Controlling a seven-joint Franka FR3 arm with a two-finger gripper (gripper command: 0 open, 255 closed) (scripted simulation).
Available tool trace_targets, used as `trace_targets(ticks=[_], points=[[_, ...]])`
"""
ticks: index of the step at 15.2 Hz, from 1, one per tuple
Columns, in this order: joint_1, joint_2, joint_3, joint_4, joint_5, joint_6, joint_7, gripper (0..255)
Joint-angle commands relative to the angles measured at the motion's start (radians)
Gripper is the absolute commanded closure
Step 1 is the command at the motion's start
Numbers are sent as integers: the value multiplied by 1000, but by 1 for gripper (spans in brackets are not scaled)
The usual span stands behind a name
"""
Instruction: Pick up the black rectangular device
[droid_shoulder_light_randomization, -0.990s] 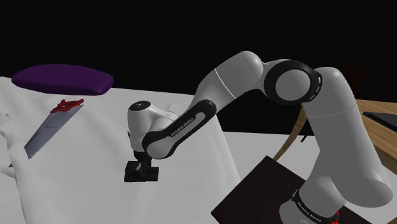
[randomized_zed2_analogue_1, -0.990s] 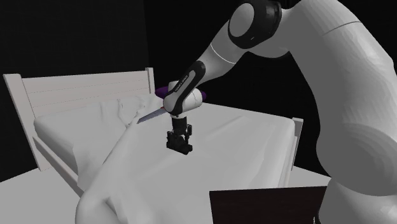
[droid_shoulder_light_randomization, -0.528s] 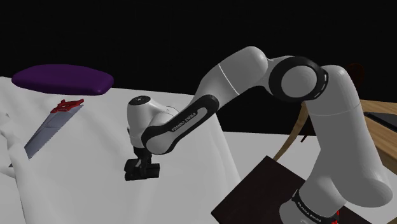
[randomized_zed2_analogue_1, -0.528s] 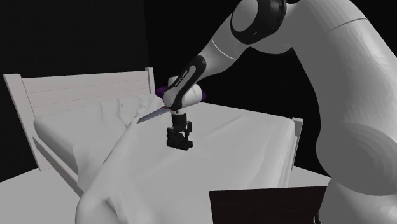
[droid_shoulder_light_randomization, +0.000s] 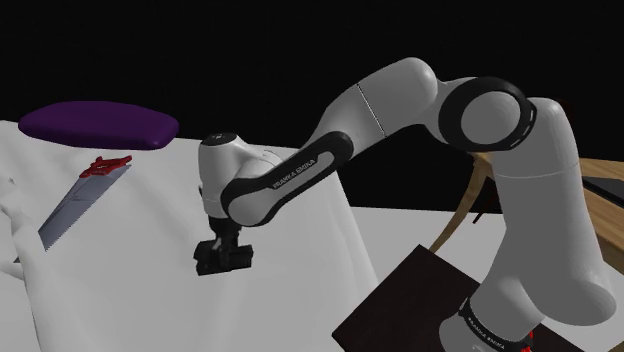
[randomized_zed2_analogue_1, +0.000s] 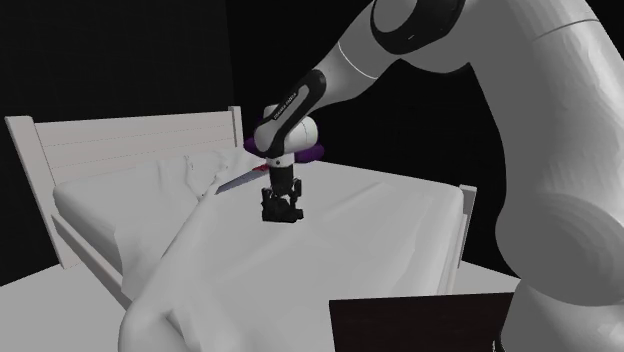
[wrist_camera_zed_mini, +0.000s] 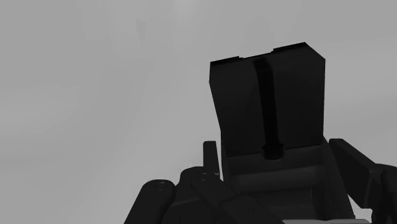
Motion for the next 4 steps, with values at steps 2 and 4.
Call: trace_targets(ticks=[2,4], points=[[-4,-25,6,5,9,-28,-6,255],[-4,-26,7,5,10,-30,-7,255]])
